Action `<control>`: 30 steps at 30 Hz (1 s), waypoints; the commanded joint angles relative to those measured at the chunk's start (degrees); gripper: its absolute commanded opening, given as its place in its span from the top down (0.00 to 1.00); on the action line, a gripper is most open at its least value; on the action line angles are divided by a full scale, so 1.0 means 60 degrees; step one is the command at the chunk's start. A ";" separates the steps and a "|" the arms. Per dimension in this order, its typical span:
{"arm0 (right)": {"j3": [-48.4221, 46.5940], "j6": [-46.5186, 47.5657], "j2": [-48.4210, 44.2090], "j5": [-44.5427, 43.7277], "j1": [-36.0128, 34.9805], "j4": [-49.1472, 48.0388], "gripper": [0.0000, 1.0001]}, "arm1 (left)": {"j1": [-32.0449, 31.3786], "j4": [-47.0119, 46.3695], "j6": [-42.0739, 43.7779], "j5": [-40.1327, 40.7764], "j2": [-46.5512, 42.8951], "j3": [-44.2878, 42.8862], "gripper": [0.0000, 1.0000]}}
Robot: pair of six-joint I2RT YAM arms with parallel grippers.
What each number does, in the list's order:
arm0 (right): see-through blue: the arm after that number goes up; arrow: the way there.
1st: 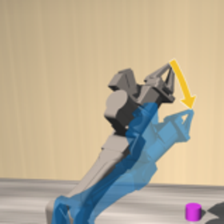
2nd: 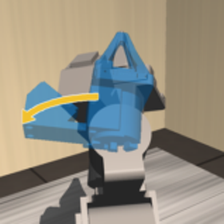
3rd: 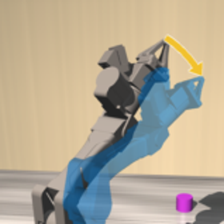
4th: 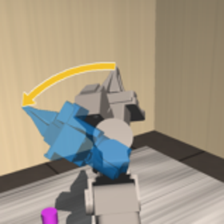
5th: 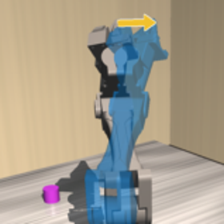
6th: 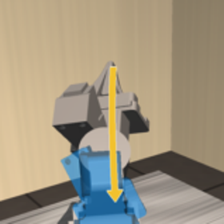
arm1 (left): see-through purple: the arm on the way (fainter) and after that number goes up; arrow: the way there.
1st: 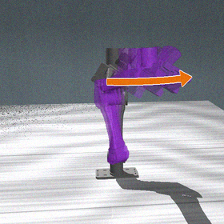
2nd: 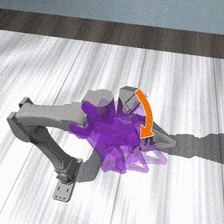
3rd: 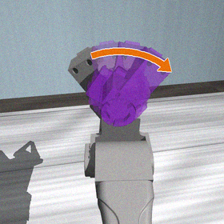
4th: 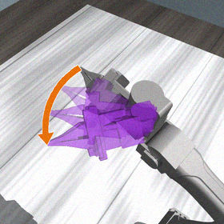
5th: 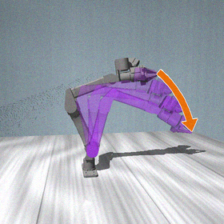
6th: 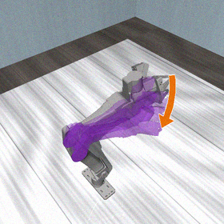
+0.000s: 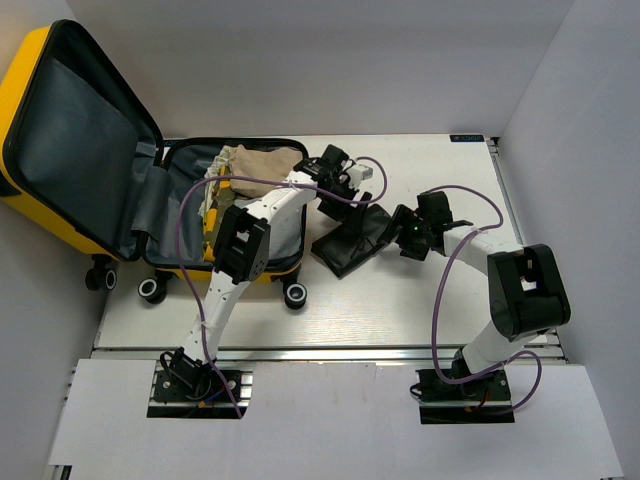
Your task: Pack the luggage
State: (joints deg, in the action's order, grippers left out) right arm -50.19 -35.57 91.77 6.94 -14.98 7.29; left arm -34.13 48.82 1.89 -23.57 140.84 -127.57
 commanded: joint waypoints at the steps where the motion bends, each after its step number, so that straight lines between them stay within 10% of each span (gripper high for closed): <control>1: 0.0089 -0.1231 0.0246 0.0499 0.0022 -0.1402 0.18 | 0.0049 -0.0095 0.0008 0.0645 0.0184 -0.0096 0.02; 12: -0.0716 -0.2230 0.1624 -0.0248 0.0022 -0.1654 0.24 | 0.0049 -0.1116 -0.0532 -0.0099 -0.0415 0.2318 0.16; 26: -0.1214 -0.1440 0.2591 0.0469 0.0022 -0.2796 0.98 | -0.0127 -0.2788 -0.0974 -0.1593 -0.1456 0.5279 0.33; 30: -0.1097 -0.1249 0.2708 0.0806 -0.0008 -0.3119 1.00 | -0.0127 -0.3053 -0.1179 -0.2046 -0.1310 0.5338 0.45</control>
State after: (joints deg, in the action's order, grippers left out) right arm -56.45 -44.71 106.04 9.06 -14.04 -8.47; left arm -33.01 27.70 -3.77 -31.55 130.04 -98.70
